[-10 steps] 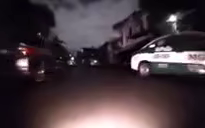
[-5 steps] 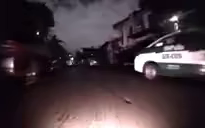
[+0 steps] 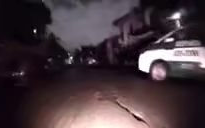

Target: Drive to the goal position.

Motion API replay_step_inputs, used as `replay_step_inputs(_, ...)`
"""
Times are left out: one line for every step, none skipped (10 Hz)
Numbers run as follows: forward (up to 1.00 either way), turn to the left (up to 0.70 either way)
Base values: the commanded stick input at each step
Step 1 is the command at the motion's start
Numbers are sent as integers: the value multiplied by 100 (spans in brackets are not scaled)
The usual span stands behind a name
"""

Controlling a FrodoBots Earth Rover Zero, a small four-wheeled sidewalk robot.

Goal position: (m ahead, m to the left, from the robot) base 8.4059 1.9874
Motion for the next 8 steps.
replay_step_inputs(100, -1)
replay_step_inputs(100, 0)
replay_step_inputs(100, 0)
replay_step_inputs(100, 0)
replay_step_inputs(100, 0)
replay_step_inputs(100, 0)
replay_step_inputs(100, 0)
replay_step_inputs(100, -24)
